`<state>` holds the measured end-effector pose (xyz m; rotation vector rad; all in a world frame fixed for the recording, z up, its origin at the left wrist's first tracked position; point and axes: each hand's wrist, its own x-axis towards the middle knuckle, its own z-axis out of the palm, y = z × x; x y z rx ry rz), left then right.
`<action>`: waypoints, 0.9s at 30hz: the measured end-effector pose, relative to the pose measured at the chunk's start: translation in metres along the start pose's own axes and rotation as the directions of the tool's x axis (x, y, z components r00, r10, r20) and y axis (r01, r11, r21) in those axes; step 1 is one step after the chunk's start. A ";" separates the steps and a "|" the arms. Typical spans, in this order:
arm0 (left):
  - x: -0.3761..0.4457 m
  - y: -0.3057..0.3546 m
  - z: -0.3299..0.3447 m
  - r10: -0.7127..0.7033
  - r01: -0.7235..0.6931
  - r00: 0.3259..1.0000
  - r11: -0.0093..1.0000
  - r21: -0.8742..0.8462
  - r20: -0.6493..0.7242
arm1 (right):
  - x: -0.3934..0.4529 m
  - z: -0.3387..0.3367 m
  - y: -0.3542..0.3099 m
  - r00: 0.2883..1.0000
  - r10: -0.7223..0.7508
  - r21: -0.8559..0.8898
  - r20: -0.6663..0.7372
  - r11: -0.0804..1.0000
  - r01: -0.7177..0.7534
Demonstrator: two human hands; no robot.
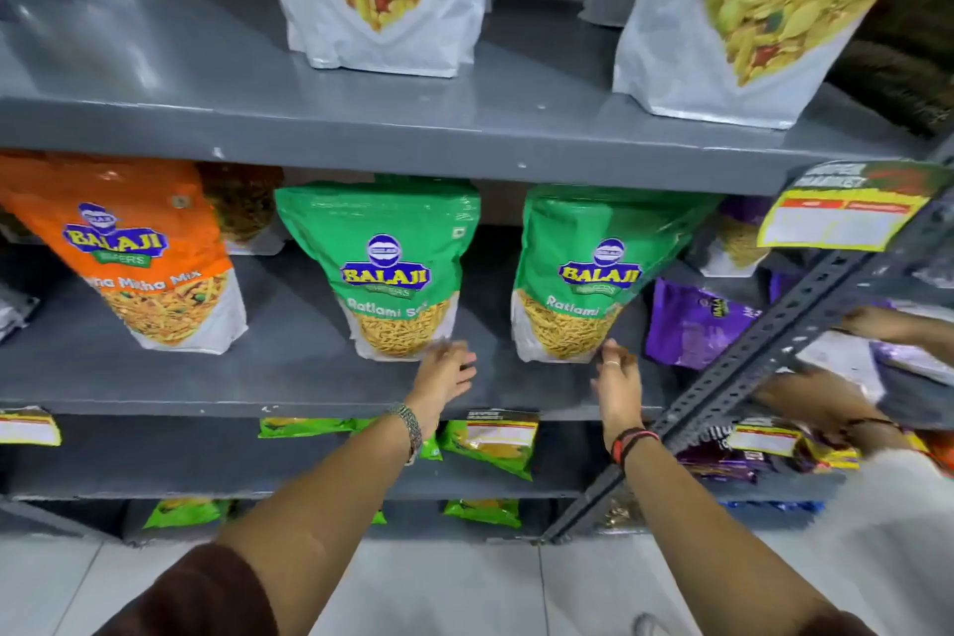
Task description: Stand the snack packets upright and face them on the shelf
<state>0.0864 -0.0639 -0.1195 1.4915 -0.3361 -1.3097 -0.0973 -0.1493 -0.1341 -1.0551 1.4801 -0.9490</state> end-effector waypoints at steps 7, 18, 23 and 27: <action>0.001 0.024 0.078 0.049 -0.052 0.996 0.998 0.034 0.077 | 0.033 -0.020 -0.035 0.971 -0.052 0.095 0.233 0.995 0.030; -0.006 0.024 0.124 0.046 -0.046 0.994 0.999 0.003 0.095 | 0.054 -0.050 -0.034 0.946 0.060 0.117 0.320 0.988 -0.102; -0.013 0.013 0.121 0.231 -0.226 0.973 0.948 0.224 0.003 | 0.049 -0.058 -0.036 0.961 0.042 0.017 0.275 0.999 -0.049; -0.036 -0.004 0.098 0.758 -0.624 0.648 0.583 0.521 -0.071 | 0.016 -0.068 -0.026 0.972 -0.213 -0.051 0.095 0.974 0.219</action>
